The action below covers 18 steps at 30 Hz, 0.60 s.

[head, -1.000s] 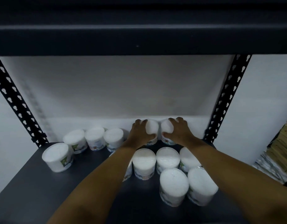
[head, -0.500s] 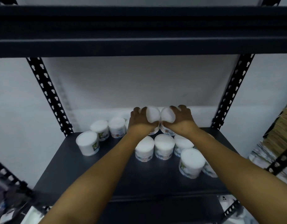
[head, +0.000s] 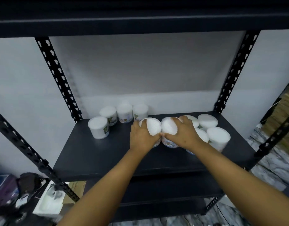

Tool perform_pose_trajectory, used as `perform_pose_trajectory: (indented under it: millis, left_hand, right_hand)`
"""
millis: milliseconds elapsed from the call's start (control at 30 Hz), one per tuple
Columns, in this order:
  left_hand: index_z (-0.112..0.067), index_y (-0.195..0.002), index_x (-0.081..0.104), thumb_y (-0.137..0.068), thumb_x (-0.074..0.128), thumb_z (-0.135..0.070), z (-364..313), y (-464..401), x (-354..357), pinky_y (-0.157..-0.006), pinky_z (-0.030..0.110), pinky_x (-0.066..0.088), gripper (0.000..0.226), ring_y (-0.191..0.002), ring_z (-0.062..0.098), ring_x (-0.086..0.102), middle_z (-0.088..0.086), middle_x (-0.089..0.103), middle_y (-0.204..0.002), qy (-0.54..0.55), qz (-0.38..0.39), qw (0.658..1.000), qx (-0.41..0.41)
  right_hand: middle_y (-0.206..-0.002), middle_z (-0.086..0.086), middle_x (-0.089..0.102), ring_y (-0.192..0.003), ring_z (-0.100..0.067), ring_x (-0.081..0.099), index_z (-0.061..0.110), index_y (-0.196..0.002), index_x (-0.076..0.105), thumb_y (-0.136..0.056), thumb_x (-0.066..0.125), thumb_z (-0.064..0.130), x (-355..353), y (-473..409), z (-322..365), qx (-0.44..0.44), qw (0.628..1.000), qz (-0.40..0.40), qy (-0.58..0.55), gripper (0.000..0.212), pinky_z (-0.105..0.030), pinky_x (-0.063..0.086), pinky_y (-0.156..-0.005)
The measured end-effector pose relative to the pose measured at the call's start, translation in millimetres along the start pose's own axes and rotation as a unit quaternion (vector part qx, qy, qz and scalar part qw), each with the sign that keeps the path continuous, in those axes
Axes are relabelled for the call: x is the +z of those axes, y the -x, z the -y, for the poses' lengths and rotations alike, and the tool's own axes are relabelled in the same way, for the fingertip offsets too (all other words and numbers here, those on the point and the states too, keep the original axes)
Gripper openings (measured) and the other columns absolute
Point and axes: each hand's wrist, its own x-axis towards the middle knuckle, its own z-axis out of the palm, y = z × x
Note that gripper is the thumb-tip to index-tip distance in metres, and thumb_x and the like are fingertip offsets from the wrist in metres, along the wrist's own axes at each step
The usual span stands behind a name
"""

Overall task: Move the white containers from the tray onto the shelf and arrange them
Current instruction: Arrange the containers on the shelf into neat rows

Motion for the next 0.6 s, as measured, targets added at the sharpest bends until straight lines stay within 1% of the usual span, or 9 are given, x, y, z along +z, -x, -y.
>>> perform_pose_trajectory:
  millis: [100,200,300,467,600]
  left_hand:
    - [-0.013,-0.138,0.038,-0.072,0.071,-0.053,7.0,11.7,12.5,-0.099,0.035,0.037,0.084,-0.121,0.026,0.033,0.010,0.036,-0.134,-0.004,-0.001,1.000,-0.015]
    - [-0.014,-0.136,0.040,-0.070,0.071,-0.054,11.0,18.9,24.6,-0.097,0.035,0.041,0.083,-0.118,0.024,0.035,0.009,0.037,-0.131,-0.008,0.003,0.999,-0.036]
    - [-0.015,-0.136,0.039,-0.071,0.072,-0.056,13.9,23.0,34.4,-0.097,0.034,0.041,0.084,-0.118,0.024,0.035,0.009,0.036,-0.132,-0.024,0.006,0.998,-0.055]
    - [-0.017,-0.137,0.039,-0.069,0.072,-0.058,17.1,26.3,47.1,-0.097,0.036,0.042,0.086,-0.118,0.024,0.035,0.009,0.035,-0.132,-0.031,-0.002,0.996,-0.082]
    - [-0.016,-0.137,0.039,-0.068,0.073,-0.060,17.7,29.5,57.9,-0.097,0.037,0.042,0.089,-0.118,0.024,0.034,0.008,0.035,-0.132,-0.030,-0.009,0.996,-0.086]
  right_hand:
    - [-0.138,-0.011,0.033,-0.125,-0.028,0.033,0.022,-0.139,0.039,-0.072,0.070,0.053,10.2,7.5,-9.9,-0.006,0.999,0.033,0.017,0.080,-0.035,0.031,-0.103]
    - [-0.138,-0.011,0.033,-0.122,-0.029,0.034,0.020,-0.138,0.039,-0.073,0.070,0.051,17.9,9.2,-21.9,-0.018,0.997,0.064,0.029,0.078,-0.036,0.033,-0.102]
    - [-0.142,-0.014,0.031,-0.127,-0.030,0.032,0.017,-0.140,0.037,-0.074,0.069,0.051,22.8,8.4,-34.8,-0.023,0.995,0.089,0.050,0.081,-0.036,0.029,-0.104]
    - [-0.147,-0.015,0.027,-0.129,-0.032,0.031,0.015,-0.140,0.037,-0.075,0.067,0.058,32.2,5.7,-51.4,-0.045,0.992,0.104,0.057,0.084,-0.035,0.027,-0.107]
    - [-0.144,-0.015,0.032,-0.128,-0.030,0.034,0.015,-0.138,0.038,-0.074,0.062,0.065,41.2,4.0,-59.2,-0.073,0.990,0.085,0.090,0.084,-0.036,0.029,-0.107]
